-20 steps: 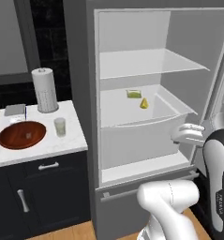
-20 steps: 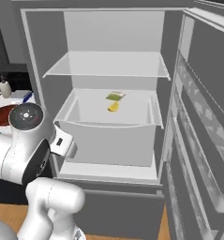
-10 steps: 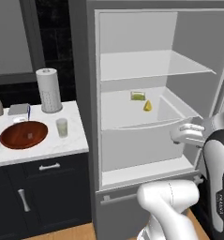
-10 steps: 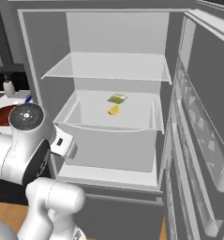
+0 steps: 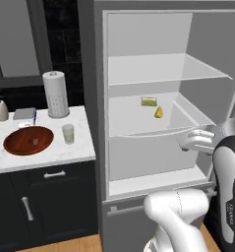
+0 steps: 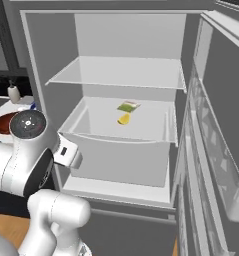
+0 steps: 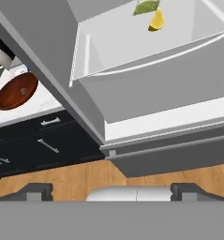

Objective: Grab a lemon wedge from the fridge and one ice cube from the ice bowl, and put them in the glass of lemonade.

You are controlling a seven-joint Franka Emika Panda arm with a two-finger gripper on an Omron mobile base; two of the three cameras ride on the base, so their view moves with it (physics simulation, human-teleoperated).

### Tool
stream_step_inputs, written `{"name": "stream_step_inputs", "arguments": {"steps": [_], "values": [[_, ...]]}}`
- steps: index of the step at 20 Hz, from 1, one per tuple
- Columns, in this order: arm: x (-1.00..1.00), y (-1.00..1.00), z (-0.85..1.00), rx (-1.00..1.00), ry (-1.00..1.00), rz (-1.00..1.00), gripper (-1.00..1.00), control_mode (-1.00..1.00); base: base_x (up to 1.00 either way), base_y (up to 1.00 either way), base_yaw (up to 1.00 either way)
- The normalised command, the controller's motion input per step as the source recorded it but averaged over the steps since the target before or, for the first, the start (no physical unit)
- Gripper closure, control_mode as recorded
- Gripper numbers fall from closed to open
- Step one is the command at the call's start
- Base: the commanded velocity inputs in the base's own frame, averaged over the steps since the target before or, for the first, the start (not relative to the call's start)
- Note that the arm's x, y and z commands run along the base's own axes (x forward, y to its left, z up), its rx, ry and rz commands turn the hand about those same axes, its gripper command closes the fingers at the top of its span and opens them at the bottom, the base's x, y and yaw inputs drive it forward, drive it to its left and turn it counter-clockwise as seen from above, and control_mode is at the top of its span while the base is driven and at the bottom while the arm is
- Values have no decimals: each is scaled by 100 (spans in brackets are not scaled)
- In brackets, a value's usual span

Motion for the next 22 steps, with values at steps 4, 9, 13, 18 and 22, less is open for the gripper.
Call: {"name": "stream_step_inputs", "arguments": {"steps": [4, 9, 13, 18, 22], "values": [[7, -9, 0, 0, 0, 2, -100, -100, 23, -20, 7], [58, -16, 0, 0, 0, 0, -100, -100, 0, 0, 0], [95, -25, 0, 0, 4, -9, -100, -100, 0, 0, 0], [99, 0, -12, -5, 6, -19, -100, -100, 0, 0, 0], [64, 0, -36, -5, 1, -12, -100, -100, 0, 0, 0]]}}
